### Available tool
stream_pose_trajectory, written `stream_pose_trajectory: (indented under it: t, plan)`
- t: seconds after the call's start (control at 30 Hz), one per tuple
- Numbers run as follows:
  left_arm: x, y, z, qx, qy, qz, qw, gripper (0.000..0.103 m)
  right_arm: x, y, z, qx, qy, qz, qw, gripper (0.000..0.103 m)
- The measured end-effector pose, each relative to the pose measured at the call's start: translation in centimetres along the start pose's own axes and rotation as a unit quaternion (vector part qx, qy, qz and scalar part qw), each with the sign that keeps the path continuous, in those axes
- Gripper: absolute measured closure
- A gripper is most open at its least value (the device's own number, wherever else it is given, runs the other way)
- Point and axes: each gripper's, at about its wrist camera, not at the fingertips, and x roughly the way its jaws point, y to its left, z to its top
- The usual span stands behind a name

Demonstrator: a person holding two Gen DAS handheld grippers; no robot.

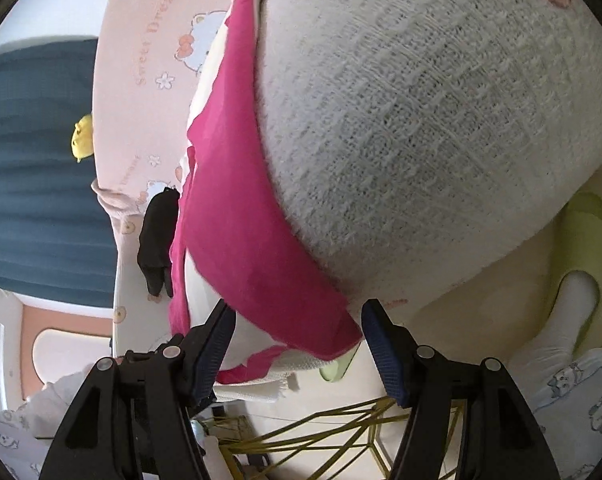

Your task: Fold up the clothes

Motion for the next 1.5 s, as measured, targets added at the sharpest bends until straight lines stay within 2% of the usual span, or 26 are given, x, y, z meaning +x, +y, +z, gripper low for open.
stream_pose_trajectory:
  t: [0.2, 0.27, 0.3, 0.33, 0.43, 0.5, 0.57, 0.63, 0.73, 0.77, 0.87, 0.93, 1.07, 1.13, 1.27, 1.4, 1.5]
  plan:
    - [0.4, 0.9, 1.1, -0.023, -0.004, -0.002, 0.9997, 0.036, 1.6, -0.1, -0.6, -0.011, 0.024, -0.004, 1.000, 0.038]
    - [0.6, 1.0, 1.4, -0.026, -0.010, -0.003, 0.9996, 0.037, 1.7, 0.1, -0.7, -0.026, 0.020, -0.013, 0.999, 0.038]
    - [0.5, 1.2, 1.5, -0.029, -0.013, -0.008, 0.9995, 0.039, 1.7, 0.3, -0.8, -0.033, 0.016, -0.018, 0.999, 0.042]
    - [0.5, 1.5, 1.5, -0.033, -0.018, -0.020, 0.9991, 0.050, 1.8, 0.5, -0.8, -0.037, 0.015, -0.026, 0.999, 0.062]
    - [0.1, 2.3, 1.3, -0.054, -0.029, -0.044, 0.9972, 0.065, 1.6, 1.7, -1.1, -0.069, 0.023, -0.055, 0.996, 0.092]
    - [-0.2, 3.2, 1.1, -0.074, -0.035, -0.057, 0.9950, 0.071, 1.4, 2.6, -1.3, -0.090, 0.025, -0.073, 0.993, 0.094]
    - [-0.6, 4.2, 0.9, -0.099, -0.041, -0.074, 0.9915, 0.076, 0.9, 3.6, -1.4, -0.101, 0.021, -0.072, 0.992, 0.094]
    - [-0.8, 5.1, 0.7, -0.119, -0.048, -0.087, 0.9879, 0.077, 0.1, 4.8, -1.3, -0.115, 0.008, -0.065, 0.991, 0.094]
    - [-1.0, 7.6, -0.3, -0.178, -0.061, -0.131, 0.9735, 0.077, -1.6, 5.9, -1.0, -0.124, -0.013, -0.038, 0.992, 0.094]
    - [-1.0, 8.5, -0.7, -0.201, -0.063, -0.148, 0.9663, 0.077, -1.8, 6.2, -0.8, -0.125, -0.019, -0.037, 0.991, 0.094]
    - [-0.6, 11.9, -2.3, -0.297, -0.061, -0.209, 0.9297, 0.077, -2.4, 7.2, -0.4, -0.124, -0.027, -0.038, 0.991, 0.094]
    - [0.0, 13.7, -3.5, -0.360, -0.055, -0.235, 0.9014, 0.077, -2.7, 7.9, -0.1, -0.119, -0.030, -0.037, 0.992, 0.094]
    - [1.5, 16.8, -6.1, -0.475, -0.044, -0.276, 0.8346, 0.077, -3.3, 9.5, 1.1, -0.111, -0.047, -0.020, 0.992, 0.094]
    - [2.4, 17.9, -7.1, -0.516, -0.035, -0.271, 0.8117, 0.077, -3.7, 10.0, 2.2, -0.104, -0.058, -0.009, 0.993, 0.094]
    - [4.0, 18.8, -8.1, -0.565, -0.014, -0.263, 0.7821, 0.077, -2.4, 11.2, 4.8, -0.095, -0.067, -0.033, 0.993, 0.094]
    - [5.4, 18.6, -8.8, -0.590, 0.011, -0.267, 0.7622, 0.077, 0.0, 12.1, 7.0, -0.102, -0.052, -0.076, 0.990, 0.094]
    - [8.0, 18.4, -10.4, -0.623, 0.027, -0.278, 0.7308, 0.077, 1.4, 11.3, 8.3, -0.096, -0.041, -0.113, 0.988, 0.094]
